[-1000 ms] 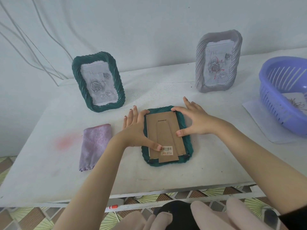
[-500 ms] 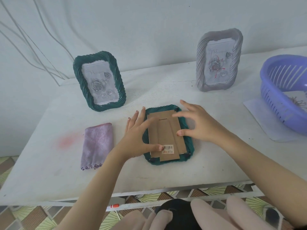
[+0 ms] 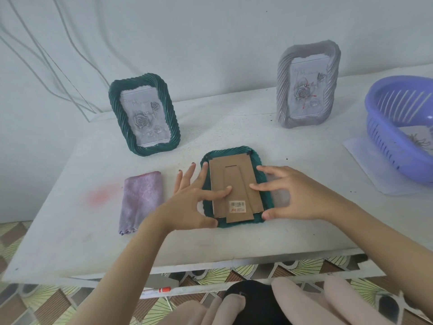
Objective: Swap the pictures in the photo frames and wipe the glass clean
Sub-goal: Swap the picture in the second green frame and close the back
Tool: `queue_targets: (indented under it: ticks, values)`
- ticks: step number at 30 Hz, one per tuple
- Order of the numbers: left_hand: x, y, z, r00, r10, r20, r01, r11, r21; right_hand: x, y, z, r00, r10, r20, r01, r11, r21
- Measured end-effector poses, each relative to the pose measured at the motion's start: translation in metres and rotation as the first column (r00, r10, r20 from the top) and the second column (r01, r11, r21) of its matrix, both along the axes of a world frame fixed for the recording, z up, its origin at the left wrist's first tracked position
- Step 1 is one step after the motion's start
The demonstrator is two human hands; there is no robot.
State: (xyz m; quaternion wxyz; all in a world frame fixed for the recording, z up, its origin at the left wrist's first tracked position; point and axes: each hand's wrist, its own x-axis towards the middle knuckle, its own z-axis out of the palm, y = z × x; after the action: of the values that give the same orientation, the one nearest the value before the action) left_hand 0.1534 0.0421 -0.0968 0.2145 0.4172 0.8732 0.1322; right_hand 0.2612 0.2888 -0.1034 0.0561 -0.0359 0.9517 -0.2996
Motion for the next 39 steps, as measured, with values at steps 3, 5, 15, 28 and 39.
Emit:
queue_targets:
  ticks: [3, 5, 15, 28, 39]
  values:
    - [-0.005, 0.000, 0.002, 0.999, -0.032, -0.016, 0.031, 0.998, -0.049, -0.002, -0.001, 0.003, 1.000, -0.005, -0.004, 0.005, 1.000, 0.006]
    - [-0.005, 0.000, 0.002, 0.998, -0.042, -0.047, 0.039, 0.998, -0.053, -0.001, -0.002, 0.003, 1.000, 0.006, -0.011, -0.006, 0.999, 0.038]
    - [0.011, -0.012, -0.008, 0.920, -0.100, -0.380, 0.141, 0.987, 0.082, 0.011, -0.009, -0.008, 0.992, 0.019, -0.127, -0.010, 0.997, 0.076]
    - [0.025, -0.010, -0.023, 0.935, -0.003, -0.355, 0.054, 0.989, 0.135, 0.015, -0.020, -0.022, 0.978, -0.088, -0.191, 0.088, 0.996, -0.009]
    - [0.037, 0.016, -0.014, 0.963, 0.151, -0.222, -0.040, 0.899, 0.436, 0.015, -0.028, -0.006, 0.957, -0.288, -0.035, 0.234, 0.838, -0.493]
